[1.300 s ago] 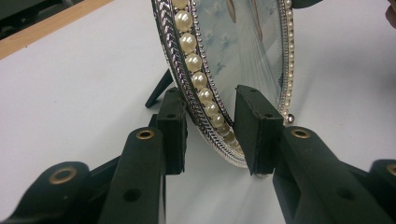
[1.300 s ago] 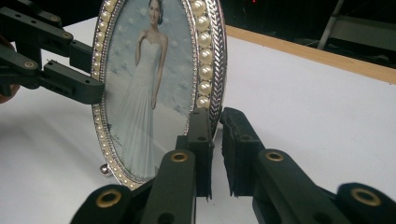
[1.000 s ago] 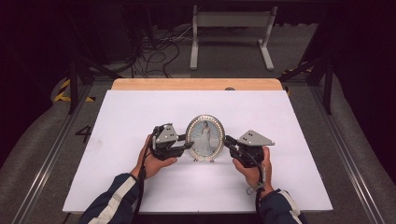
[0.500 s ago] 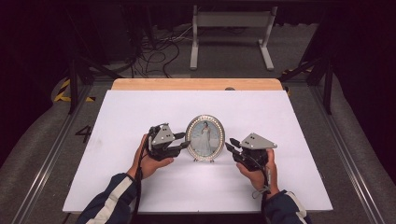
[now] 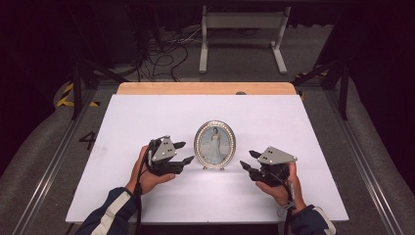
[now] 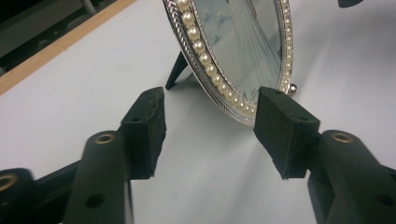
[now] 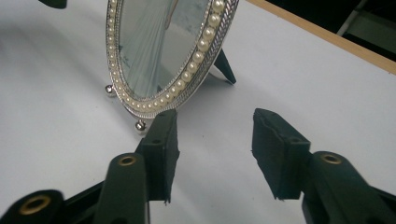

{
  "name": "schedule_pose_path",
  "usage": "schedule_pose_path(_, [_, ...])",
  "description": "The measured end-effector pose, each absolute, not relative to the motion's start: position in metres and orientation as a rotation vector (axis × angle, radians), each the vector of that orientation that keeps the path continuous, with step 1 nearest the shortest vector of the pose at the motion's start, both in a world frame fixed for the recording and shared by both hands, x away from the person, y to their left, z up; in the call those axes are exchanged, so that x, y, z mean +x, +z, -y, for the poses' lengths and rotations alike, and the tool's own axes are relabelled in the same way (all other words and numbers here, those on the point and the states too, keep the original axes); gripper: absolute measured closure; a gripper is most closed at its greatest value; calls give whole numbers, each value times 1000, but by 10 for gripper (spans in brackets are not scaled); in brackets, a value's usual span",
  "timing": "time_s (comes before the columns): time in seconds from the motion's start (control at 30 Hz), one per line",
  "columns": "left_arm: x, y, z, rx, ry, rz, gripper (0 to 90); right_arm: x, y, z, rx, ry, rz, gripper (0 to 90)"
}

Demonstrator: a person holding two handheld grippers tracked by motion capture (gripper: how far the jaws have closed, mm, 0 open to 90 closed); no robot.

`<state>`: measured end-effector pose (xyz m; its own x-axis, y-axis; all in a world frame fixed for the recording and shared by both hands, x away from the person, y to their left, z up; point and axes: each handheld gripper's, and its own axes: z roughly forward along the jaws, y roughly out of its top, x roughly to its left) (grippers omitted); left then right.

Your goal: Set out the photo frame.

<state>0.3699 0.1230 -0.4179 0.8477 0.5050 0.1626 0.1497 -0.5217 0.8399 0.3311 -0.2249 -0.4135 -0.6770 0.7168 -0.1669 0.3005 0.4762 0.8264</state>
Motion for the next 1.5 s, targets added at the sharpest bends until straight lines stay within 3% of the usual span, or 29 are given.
schedule_pose_path(0.17, [363, -420, -130, 2119, 527, -482, 313, 329, -415, 229, 845, 1090, -2228, 419])
schedule_pose_path(0.57, [347, -432, -164, 2145, 553, -531, 221, 320, -422, 247, 877, 1035, -2221, 275])
schedule_pose_path(0.97, [331, -445, -188, 2122, 524, -549, 130, 307, -431, 264, 874, 1033, -2217, 193])
schedule_pose_path(1.5, [316, -452, -246, 2042, 480, -719, 29, 290, -449, 301, 989, 1005, -2164, 118])
